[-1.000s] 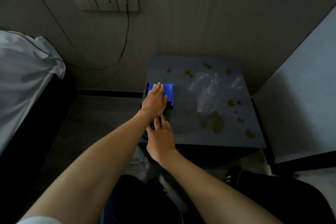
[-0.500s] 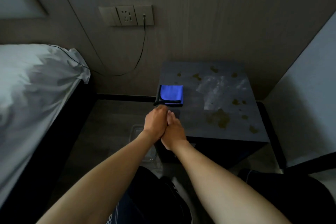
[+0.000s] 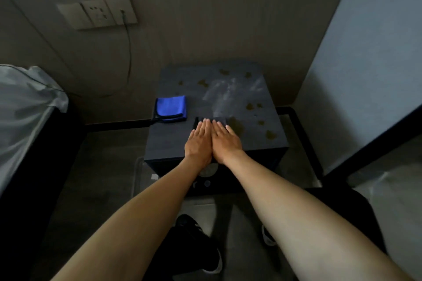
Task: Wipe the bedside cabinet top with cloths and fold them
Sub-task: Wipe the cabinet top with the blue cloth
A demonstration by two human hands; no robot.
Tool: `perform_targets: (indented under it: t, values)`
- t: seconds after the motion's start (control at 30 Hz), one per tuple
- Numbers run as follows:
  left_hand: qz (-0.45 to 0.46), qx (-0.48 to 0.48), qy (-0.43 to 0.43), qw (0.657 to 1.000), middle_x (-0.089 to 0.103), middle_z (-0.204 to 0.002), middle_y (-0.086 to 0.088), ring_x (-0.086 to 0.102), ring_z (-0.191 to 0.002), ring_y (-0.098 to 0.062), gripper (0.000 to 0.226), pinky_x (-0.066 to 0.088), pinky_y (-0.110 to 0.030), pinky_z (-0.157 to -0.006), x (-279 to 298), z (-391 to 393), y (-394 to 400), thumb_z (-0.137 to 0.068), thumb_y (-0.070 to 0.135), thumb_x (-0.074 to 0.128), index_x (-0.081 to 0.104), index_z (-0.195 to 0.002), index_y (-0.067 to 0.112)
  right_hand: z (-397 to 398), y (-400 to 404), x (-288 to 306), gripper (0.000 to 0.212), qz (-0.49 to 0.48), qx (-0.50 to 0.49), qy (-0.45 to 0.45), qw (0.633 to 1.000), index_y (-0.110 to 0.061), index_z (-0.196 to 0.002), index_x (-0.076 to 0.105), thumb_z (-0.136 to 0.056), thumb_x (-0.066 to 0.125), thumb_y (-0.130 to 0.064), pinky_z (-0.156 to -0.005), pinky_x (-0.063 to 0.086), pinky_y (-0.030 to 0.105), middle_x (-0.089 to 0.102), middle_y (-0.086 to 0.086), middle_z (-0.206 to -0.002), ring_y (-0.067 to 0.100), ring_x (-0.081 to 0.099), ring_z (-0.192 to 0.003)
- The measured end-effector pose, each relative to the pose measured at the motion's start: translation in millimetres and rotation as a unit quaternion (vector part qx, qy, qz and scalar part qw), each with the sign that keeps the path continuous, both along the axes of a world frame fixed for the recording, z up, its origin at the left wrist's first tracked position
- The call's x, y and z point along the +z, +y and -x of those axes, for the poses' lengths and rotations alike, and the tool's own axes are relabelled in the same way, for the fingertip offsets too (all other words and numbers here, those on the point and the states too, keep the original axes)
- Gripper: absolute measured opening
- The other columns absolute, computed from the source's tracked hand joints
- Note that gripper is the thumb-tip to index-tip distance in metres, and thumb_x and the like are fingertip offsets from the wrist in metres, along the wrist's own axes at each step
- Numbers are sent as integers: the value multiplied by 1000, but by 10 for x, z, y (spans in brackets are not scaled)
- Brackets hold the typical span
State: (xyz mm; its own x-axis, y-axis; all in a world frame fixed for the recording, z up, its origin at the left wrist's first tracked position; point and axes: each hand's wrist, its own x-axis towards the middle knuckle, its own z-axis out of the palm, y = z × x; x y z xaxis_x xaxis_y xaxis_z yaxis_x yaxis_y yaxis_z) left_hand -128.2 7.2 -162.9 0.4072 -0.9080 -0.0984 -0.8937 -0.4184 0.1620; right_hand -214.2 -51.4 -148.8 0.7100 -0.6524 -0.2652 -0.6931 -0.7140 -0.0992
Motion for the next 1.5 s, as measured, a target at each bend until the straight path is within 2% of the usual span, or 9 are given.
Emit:
perform_targets:
  t: [0.3,0.5,0.77,1.03,1.37,1.5]
  values:
    - [-46,-27,-10,999,-16,-165,1,-12,-152,-14,72,1,-34,-124,128,840,-590,-103,23,35,-14,-156,13,846,-577,55,61,-26,-37,3,999,-12,-157,-8,-106,22,-25,-124,-1,35,-12,2,-166,15,-8,-152]
    - [-83,-50,-7,995,-19,-164,-1,-15,-151,-16,83,-1,-38,-125,189,1330,-828,-101,25,44,-17,-155,14,1374,-750,86,70,-28,-62,1,998,-13,-157,-10,-104,33,-27,-123,-1,35,-13,4,-166,15,-9,-152]
    - [-89,-74,4,993,-22,-164,-1,-19,-150,-18,93,-7,-42,-123,185,1547,-938,-97,33,54,-18,-155,15,1557,-875,135,74,-5,-64,47,997,-10,-157,-8,-103,41,-20,-124,3,37,-11,7,-166,18,-7,-153]
    - [-107,-57,-16,992,-23,-163,0,-20,-150,-17,92,-8,-41,-123,208,1225,-998,-99,33,50,-22,-153,15,1191,-972,133,70,-3,-52,45,998,-10,-157,-6,-104,38,-20,-123,2,37,-8,7,-166,20,-5,-153]
    - [-109,37,-51,992,-22,-164,6,-17,-151,-12,81,-3,-38,-123,140,26,-401,-99,33,38,-17,-156,16,-105,-449,46,56,5,21,-1,1000,-5,-156,-3,-106,17,-16,-123,1,36,-5,9,-166,21,-3,-153]
    - [-121,63,-52,989,-22,-164,6,-17,-151,-12,79,-2,-37,-123,98,-316,-316,-100,32,37,-17,-156,16,-445,-370,49,55,-10,45,-6,999,-7,-157,-3,-106,16,-17,-123,1,34,-6,6,-166,19,-3,-153]
